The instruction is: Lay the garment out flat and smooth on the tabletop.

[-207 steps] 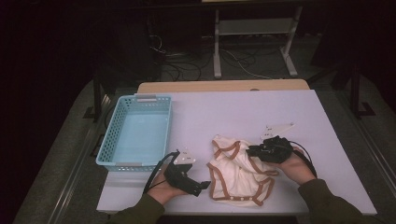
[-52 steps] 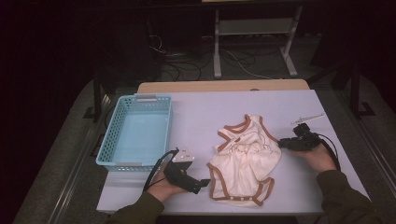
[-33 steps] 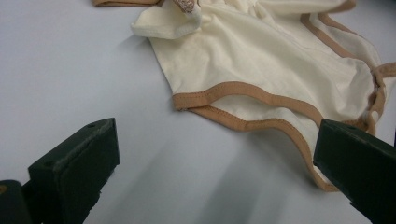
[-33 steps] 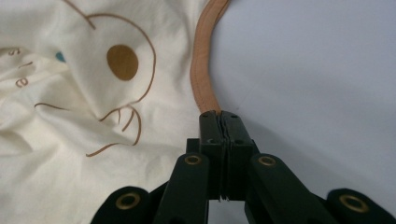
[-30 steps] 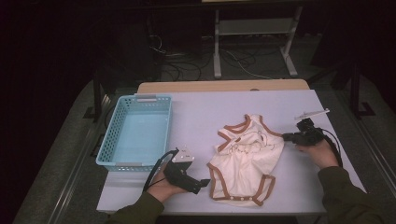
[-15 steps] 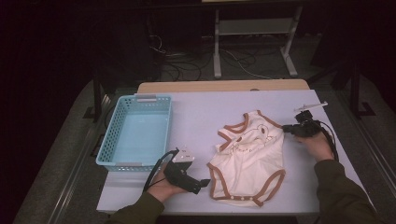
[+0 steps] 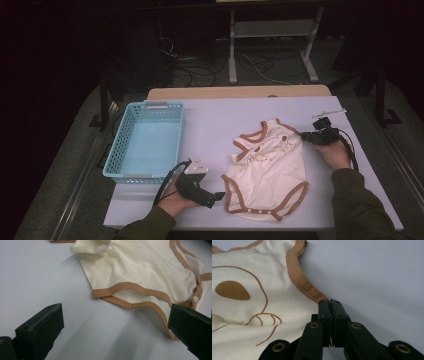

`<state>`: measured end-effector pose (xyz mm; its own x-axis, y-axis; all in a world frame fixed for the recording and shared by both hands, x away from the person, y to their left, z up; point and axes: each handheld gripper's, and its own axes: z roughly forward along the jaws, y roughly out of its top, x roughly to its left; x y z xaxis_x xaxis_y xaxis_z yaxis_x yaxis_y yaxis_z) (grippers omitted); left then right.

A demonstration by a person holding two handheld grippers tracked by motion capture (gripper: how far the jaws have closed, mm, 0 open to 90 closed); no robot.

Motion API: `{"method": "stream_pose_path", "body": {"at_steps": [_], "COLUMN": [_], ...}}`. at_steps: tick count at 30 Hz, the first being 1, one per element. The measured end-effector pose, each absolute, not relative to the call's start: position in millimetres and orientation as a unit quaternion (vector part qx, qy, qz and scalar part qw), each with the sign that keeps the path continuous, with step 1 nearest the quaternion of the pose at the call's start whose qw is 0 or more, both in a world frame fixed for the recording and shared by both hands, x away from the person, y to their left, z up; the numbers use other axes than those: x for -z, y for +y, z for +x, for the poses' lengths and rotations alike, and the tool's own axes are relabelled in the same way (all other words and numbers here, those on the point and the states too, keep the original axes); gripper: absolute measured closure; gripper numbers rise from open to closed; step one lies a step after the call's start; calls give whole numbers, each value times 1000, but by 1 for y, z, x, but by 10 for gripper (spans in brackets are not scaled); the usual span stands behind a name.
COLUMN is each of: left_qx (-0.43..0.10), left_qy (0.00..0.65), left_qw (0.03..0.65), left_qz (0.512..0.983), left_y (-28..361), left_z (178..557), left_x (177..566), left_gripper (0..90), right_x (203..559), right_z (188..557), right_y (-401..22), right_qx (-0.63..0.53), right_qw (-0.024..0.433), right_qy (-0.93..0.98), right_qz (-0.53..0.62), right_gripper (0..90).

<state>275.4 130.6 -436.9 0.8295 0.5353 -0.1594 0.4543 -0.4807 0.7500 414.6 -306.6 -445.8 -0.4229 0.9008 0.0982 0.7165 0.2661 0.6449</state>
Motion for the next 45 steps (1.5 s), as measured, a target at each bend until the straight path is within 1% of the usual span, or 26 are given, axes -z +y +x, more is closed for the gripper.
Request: {"method": "stream_pose_path", "body": {"at_steps": [1,2,3,5,8,12,20,22,23,24,27,29,33,34,36,37,40,43,45], "left_qx": [-48,-48,-48,-49,-48,-49,-49,-50,-52,-52,-54,-55,-55,-55,-58,-59,-62,-65,-63], "left_qy": [288,288,289,283,288,291,287,289,288,286,291,286,289,290,292,295,297,296,309], "left_qw": [420,420,421,417,420,422,421,420,421,418,423,418,414,415,415,416,417,414,420], "left_qz": [859,859,859,863,859,857,859,859,859,861,857,860,862,860,860,858,857,858,851], "left_y": [130,130,130,131,129,128,128,128,128,128,127,127,124,124,123,122,119,115,112], "left_z": [275,275,275,275,275,274,274,273,273,274,273,273,274,274,274,274,275,278,280], "left_x": [437,437,437,436,437,437,436,436,436,435,435,435,434,434,434,434,433,432,432], "left_gripper": [0,0,0,0,0,0,0,5,5,25,29,54,73,100,111,132,140,149,158], "right_x": [446,443,442,436,428,420,412,411,411,410,411,414,416,416,416,417,417,418,419], "right_z": [415,413,412,409,403,392,364,350,350,342,336,328,321,317,315,311,306,298,293], "right_y": [-307,-308,-308,-309,-309,-304,-294,-288,-288,-286,-284,-282,-280,-279,-278,-278,-277,-274,-274], "right_qx": [-316,-316,-320,-330,-350,-353,-360,-362,-362,-364,-364,-362,-361,-361,-364,-368,-374,-381,-384], "right_qw": [148,147,149,148,132,123,115,112,112,109,109,109,110,108,106,103,99,97,95], "right_qy": [782,779,778,775,772,780,794,803,803,804,807,811,813,815,815,814,815,815,817], "right_qz": [516,521,519,518,513,501,476,461,461,457,453,446,444,439,438,436,432,425,420], "right_gripper": [829,748,692,629,531,456,430,422,422,417,412,396,375,362,354,337,320,283,267]}}
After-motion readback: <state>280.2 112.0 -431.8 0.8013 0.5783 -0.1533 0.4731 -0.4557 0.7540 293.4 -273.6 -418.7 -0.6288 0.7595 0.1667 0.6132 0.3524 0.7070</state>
